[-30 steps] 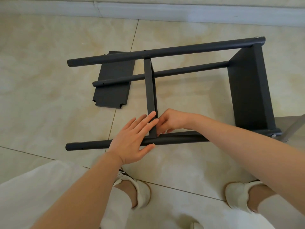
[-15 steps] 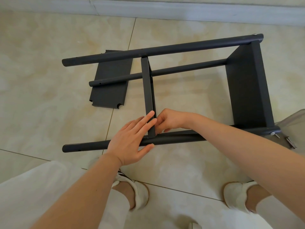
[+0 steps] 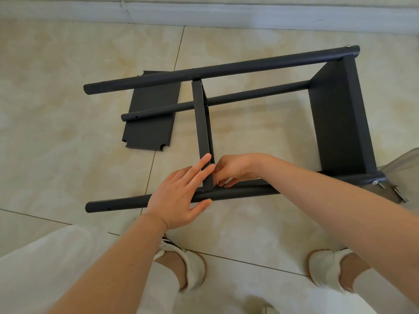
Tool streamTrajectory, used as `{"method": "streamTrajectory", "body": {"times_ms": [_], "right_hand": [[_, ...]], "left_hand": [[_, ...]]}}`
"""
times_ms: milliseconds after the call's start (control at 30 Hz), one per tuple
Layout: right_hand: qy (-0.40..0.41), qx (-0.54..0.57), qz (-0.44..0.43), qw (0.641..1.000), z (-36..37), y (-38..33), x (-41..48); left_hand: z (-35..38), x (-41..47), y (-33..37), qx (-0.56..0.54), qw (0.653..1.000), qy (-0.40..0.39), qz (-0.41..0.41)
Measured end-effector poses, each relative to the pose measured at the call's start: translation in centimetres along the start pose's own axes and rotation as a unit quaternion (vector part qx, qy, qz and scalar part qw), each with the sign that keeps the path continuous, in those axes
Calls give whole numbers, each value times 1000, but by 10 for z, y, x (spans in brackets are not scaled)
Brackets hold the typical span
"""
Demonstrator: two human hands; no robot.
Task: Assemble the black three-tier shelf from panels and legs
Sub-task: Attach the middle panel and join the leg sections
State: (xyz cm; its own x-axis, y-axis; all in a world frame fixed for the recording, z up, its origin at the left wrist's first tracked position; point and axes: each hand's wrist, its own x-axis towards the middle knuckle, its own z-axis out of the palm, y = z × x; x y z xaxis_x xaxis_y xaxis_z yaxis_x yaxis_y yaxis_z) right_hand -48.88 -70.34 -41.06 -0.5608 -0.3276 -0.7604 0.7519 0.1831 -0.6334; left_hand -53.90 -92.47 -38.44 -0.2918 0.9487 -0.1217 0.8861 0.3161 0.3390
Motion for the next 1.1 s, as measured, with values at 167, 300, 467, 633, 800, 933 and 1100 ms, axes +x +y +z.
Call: {"method": "streamTrajectory", "body": {"times_ms": [167, 300, 467, 633, 800, 933, 1100], "right_hand": [[-21, 18, -13, 1000, -6, 1, -4], [-16, 15, -9, 1000, -5, 2, -5], [-19, 11, 3, 1000, -1, -3, -2], [-32, 48, -5, 998, -4, -1, -1], [-29, 50, 2, 998, -5, 2, 1], [-38, 61, 6, 997, -1, 2, 3], [-31, 67, 0, 997, -5, 2, 2]], "left_hand": [[0, 0, 0, 0, 1000, 3, 2], [2, 0, -1, 2, 1000, 7, 2], [2, 0, -1, 7, 1000, 14, 5], [2, 0, -1, 14, 1000, 13, 7], [2, 0, -1, 19, 1000, 9, 3], [2, -1, 0, 14, 1000, 11, 3], [3, 0, -1, 24, 1000, 17, 3]]}}
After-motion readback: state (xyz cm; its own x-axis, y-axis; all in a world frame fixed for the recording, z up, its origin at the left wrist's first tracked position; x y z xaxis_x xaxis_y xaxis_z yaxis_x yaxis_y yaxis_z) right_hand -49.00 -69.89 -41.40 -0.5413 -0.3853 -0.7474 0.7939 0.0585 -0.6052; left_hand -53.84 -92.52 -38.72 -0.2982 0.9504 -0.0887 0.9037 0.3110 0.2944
